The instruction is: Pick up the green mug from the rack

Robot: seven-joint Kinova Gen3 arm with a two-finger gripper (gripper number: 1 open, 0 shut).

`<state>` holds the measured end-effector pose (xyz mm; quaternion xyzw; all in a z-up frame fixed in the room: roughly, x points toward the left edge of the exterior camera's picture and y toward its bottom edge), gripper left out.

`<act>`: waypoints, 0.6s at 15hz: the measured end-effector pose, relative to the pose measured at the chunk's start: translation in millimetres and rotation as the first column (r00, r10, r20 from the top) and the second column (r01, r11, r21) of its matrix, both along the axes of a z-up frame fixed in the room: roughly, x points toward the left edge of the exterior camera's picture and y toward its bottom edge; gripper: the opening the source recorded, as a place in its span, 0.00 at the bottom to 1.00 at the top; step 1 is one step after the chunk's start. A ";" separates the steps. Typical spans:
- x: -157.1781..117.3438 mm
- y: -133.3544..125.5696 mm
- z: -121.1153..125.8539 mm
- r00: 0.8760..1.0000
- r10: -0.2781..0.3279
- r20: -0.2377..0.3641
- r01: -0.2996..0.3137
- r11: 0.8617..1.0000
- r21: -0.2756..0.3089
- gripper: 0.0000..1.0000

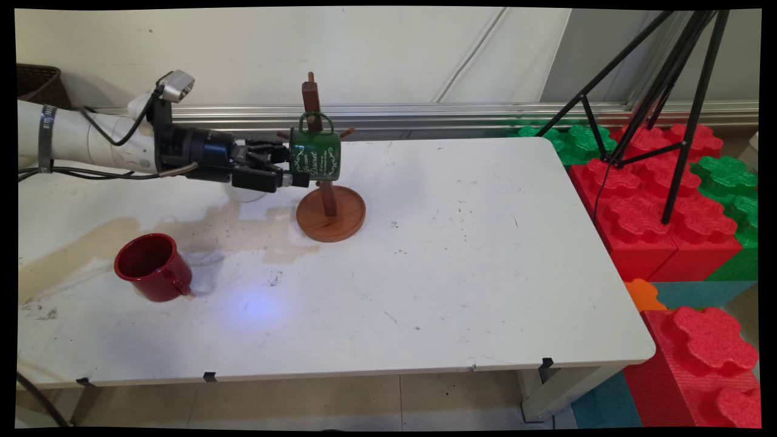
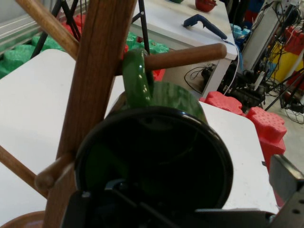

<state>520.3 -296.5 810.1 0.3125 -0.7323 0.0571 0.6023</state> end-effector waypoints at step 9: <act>-0.9 4.6 1.1 1.000 -0.002 -0.014 0.002 1.000 -0.007 1.00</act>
